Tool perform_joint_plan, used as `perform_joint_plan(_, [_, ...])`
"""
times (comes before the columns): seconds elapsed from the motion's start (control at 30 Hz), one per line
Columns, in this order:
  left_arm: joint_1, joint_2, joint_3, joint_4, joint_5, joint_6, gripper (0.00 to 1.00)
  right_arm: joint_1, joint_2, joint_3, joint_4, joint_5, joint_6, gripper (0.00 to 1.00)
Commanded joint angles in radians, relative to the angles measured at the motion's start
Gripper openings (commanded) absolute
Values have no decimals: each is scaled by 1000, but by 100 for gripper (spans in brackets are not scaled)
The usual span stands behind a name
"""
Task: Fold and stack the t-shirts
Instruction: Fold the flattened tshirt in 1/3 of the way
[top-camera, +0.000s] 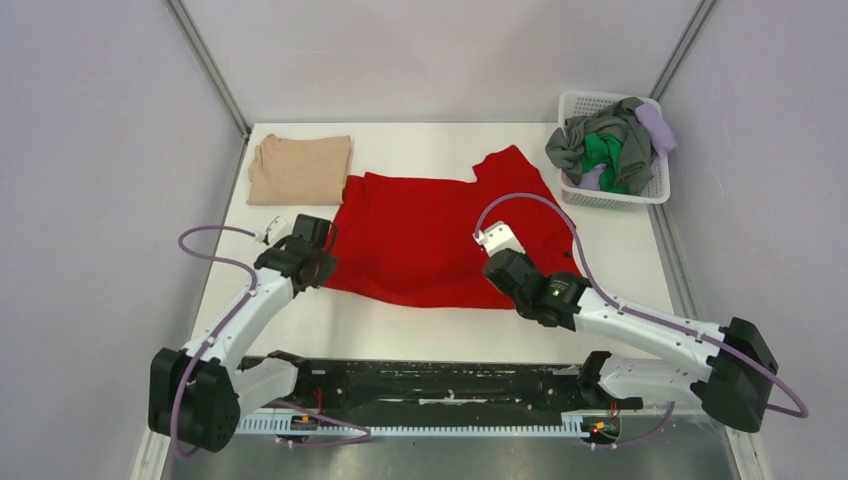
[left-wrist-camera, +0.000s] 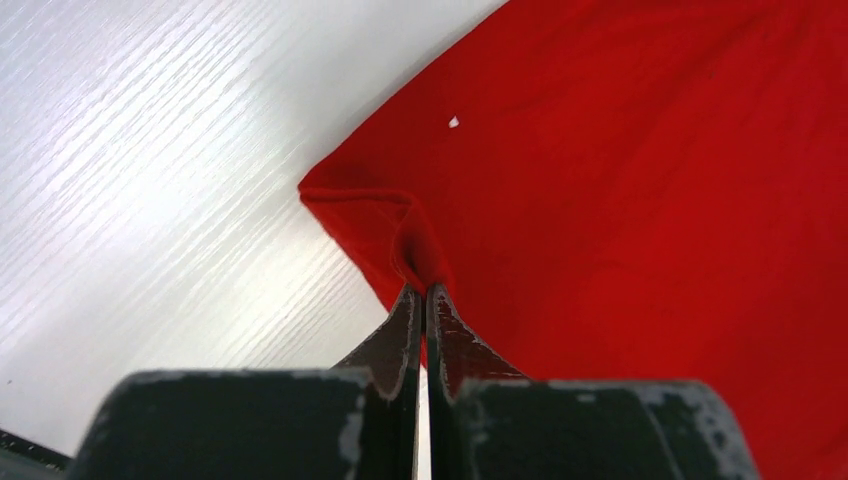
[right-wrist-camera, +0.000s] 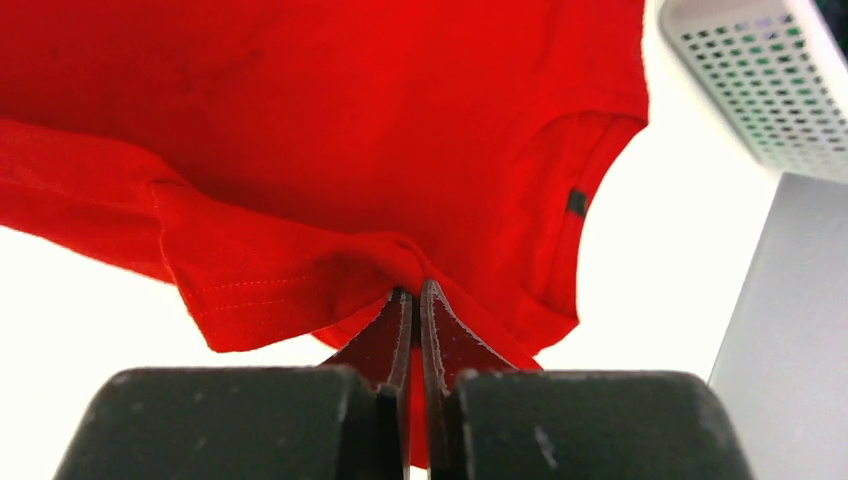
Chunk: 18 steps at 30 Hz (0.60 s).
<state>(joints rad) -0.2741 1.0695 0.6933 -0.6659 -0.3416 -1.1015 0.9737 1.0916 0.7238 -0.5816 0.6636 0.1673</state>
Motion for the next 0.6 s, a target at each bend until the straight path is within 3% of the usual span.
perform_joint_plan(0.0, [15,94,66,97,-51,26,2,-68,54,49,160,-6,-158,0])
perform_joint_plan(0.37, [64,352,160,223,1,43,3,-274,301,140,347,-122,-352,1])
perform_joint_plan(0.4, [71,372,170,223,1,41,9,-289,329,154,353,-130,-367,3])
perform_joint_plan(0.43, [75,387,176,224,2,39,21,-305,361,169,365,-133,-376,7])
perform_joint_plan(0.47, [79,400,181,230,2,38,37,-316,389,183,377,-127,-392,13])
perform_joint_plan(0.53, [85,410,186,243,6,41,60,-346,462,225,408,-122,-421,15])
perform_joint_plan(0.57, [88,407,194,243,-1,42,79,-360,496,252,417,-115,-438,16])
